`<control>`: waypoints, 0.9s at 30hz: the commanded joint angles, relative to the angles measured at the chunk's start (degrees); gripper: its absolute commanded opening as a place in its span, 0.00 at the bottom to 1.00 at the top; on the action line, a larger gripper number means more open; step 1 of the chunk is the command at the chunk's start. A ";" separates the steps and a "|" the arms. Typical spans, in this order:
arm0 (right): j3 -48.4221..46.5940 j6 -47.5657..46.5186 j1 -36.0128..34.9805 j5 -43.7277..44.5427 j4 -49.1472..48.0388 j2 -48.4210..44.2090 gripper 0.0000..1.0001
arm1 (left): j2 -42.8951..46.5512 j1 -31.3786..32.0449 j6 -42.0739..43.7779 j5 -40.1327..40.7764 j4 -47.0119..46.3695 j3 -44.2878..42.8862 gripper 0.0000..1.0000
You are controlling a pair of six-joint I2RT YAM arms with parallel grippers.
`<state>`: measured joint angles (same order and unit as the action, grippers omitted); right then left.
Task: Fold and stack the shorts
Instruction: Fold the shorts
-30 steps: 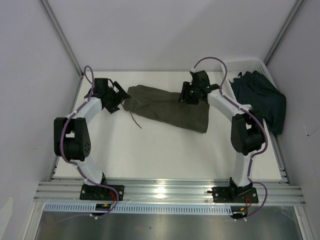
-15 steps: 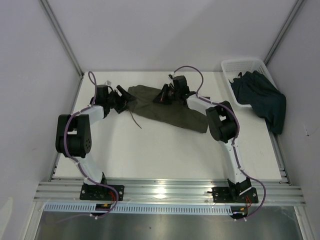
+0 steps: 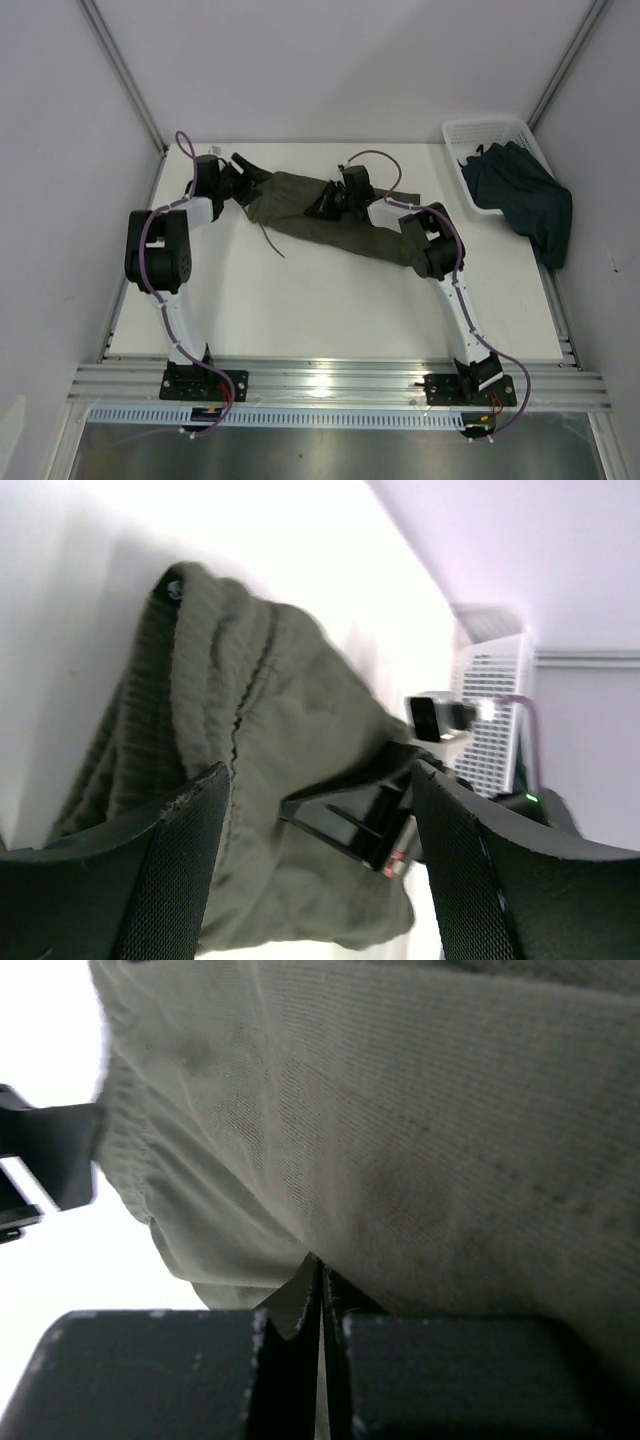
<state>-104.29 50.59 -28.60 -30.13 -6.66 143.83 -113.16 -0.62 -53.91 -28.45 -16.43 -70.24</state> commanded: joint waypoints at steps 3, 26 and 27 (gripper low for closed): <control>5.58 0.56 -0.40 1.21 -2.48 -0.56 0.00 | -2.67 4.14 3.20 7.34 8.33 -3.33 0.77; 22.98 -19.11 -1.81 9.65 20.36 -20.06 0.00 | 25.52 8.62 3.11 11.22 12.55 23.21 0.87; 24.56 -19.73 -1.90 9.91 20.71 -21.30 0.00 | 29.19 8.62 3.89 11.31 13.52 24.26 0.87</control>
<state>-85.08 37.26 -30.22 -24.18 5.54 126.54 -91.53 8.10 -51.88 -19.16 -4.60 -48.21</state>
